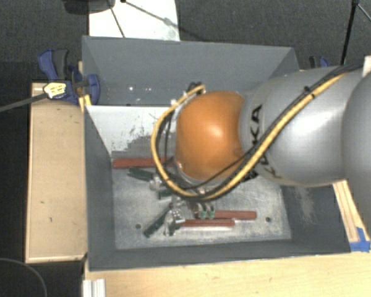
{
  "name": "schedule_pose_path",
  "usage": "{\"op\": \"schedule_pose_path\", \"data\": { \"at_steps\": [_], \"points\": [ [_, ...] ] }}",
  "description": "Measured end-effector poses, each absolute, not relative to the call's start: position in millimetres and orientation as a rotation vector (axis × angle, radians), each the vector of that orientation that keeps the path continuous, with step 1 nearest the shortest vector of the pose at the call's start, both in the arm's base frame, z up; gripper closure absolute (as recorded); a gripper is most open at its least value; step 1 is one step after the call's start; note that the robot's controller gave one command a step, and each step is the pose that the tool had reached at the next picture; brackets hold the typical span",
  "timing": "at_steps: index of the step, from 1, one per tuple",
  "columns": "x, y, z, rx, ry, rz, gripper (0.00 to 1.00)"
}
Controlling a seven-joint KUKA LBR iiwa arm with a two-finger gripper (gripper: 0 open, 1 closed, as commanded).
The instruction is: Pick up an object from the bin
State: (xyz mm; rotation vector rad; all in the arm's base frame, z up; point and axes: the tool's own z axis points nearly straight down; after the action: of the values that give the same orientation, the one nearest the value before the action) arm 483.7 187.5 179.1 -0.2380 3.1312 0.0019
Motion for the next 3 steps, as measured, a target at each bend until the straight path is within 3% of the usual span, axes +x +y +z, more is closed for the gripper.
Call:
{"op": "schedule_pose_path", "data": {
  "at_steps": [1,2,3],
  "points": [
    [493.9,192,75,-0.249,3.128,0.007,1.00],
    [493.8,192,75,-0.248,3.128,0.007,1.00],
    [482.7,195,241,-0.250,3.125,0.003,1.00]
  ]
}}
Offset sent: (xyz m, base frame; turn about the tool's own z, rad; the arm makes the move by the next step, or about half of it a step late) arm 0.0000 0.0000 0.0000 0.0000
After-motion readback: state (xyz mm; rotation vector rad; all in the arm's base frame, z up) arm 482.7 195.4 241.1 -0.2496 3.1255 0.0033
